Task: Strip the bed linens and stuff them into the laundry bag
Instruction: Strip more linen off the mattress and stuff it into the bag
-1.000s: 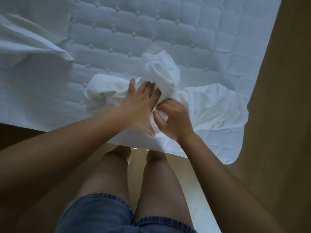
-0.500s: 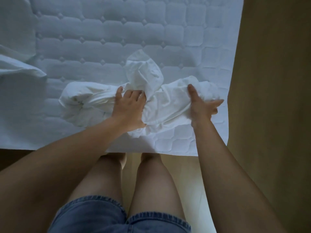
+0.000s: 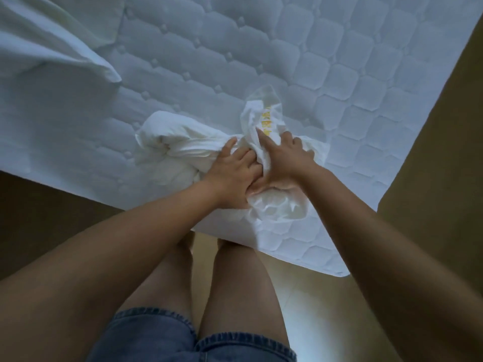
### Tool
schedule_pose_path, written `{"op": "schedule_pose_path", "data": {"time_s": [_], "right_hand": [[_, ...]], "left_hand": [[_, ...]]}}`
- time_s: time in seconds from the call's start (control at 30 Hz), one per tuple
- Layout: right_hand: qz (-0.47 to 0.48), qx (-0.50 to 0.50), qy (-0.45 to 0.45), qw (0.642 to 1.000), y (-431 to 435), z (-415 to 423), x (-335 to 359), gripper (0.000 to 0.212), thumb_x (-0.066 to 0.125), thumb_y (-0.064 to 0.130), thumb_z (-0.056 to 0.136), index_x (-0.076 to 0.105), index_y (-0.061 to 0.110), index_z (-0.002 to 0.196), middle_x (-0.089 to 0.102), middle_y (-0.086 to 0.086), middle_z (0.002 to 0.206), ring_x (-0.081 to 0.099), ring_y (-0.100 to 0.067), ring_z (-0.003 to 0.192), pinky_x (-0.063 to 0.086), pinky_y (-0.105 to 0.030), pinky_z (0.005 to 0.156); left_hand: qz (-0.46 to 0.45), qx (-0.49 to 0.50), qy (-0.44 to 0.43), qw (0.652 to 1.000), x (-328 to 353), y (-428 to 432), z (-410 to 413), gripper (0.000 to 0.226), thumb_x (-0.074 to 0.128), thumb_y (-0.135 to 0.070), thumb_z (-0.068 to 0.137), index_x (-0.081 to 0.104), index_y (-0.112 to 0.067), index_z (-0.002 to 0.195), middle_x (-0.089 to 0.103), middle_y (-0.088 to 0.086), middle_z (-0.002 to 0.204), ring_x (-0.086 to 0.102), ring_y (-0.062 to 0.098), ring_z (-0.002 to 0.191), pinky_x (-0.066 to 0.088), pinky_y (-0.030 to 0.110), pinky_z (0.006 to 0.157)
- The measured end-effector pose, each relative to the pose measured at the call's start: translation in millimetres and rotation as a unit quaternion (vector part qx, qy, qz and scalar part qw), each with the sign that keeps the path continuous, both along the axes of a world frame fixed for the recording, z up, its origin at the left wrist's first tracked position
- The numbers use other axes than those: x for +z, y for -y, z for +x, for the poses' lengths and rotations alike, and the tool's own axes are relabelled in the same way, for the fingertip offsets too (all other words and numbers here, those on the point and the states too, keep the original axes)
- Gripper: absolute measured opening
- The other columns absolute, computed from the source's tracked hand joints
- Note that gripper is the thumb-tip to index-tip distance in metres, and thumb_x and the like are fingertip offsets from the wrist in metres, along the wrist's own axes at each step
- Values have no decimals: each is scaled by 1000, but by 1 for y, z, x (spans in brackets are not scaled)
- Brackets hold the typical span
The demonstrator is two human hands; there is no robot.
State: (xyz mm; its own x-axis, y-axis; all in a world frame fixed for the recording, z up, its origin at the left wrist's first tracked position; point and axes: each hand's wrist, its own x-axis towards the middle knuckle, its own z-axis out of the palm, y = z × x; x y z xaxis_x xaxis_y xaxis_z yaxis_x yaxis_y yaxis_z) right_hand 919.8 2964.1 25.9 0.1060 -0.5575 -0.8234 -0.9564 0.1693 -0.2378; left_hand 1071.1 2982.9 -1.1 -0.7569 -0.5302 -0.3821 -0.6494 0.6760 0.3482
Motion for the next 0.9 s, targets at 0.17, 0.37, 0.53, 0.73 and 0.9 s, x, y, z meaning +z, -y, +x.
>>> {"op": "schedule_pose_path", "data": {"time_s": [0.17,0.37,0.53,0.73,0.9], "right_hand": [[86,89,-29,992,14,5,1,115,74,74,45,31,34,144,-1,-5,154,8,-32,138,27,-55,103],[112,123,-41,985,-27,8,7,146,80,68,47,-15,26,150,-27,-3,155,-21,-35,142,13,-67,107],[54,83,-59,993,-27,10,-9,128,76,64,55,2,21,150,5,-4,156,-1,-33,144,15,-63,111],[39,79,-32,996,-2,0,-36,123,77,65,52,16,19,149,1,-8,157,-8,-31,145,5,-60,113],[21,81,-20,996,-5,-4,-46,121,76,63,56,16,12,148,6,-9,158,1,-28,146,11,-58,113]], "left_hand": [[50,23,34,998,7,12,5,77,71,-58,64,51,-17,126,26,16,150,20,34,139,-5,46,115],[55,57,-15,997,4,-8,15,94,83,-48,55,49,-1,129,38,23,147,46,37,130,32,49,108],[112,47,174,977,1,11,-13,136,80,-58,60,-8,-11,152,11,14,157,20,28,141,14,37,115],[87,2,272,958,-18,43,-30,139,73,-75,50,-1,-17,153,-2,17,158,-10,37,145,-2,57,114],[71,22,272,960,-26,38,-34,137,72,-75,53,-6,-24,152,-7,17,158,-15,39,144,-7,58,113]]}}
